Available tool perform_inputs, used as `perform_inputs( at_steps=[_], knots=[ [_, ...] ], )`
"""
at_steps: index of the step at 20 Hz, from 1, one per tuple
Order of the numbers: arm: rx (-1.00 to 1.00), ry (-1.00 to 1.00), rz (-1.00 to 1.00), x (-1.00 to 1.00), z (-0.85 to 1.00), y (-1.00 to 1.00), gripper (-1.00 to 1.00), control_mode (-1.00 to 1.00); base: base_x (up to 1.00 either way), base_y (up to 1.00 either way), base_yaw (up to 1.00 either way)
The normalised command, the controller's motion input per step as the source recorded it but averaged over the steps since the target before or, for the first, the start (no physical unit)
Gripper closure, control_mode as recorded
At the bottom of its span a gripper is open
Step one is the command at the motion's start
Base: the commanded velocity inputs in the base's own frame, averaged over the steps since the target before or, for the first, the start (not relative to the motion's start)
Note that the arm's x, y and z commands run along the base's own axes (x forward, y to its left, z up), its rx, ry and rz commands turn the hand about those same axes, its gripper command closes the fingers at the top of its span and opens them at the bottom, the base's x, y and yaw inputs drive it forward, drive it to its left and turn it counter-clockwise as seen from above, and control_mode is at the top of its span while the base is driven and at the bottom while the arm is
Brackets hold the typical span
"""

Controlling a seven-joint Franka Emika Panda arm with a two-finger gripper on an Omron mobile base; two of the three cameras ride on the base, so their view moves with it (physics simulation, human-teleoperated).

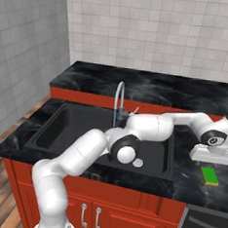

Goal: Soak the sponge with water for a few seconds and then drop it inside the sink.

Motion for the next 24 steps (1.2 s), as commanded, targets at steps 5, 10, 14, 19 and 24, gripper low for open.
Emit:
perform_inputs(
  at_steps=[5, 10, 14, 19, 24],
  knots=[
    [0.0, 0.0, 0.0, 0.1, -0.03, -0.14, -1.0, -1.0, 0.0, 0.0, 0.0],
    [0.0, 0.0, 0.0, 0.09, -0.07, -0.18, -1.0, -1.0, 0.0, 0.0, 0.0],
    [0.0, 0.0, 0.0, 0.05, 0.0, -0.11, -1.0, -1.0, 0.0, 0.0, 0.0],
    [0.0, 0.0, 0.0, 0.03, 0.0, -0.07, -1.0, -1.0, 0.0, 0.0, 0.0],
    [0.0, 0.0, 0.0, 0.0, 0.0, -0.03, -1.0, -1.0, 0.0, 0.0, 0.0]
  ],
)
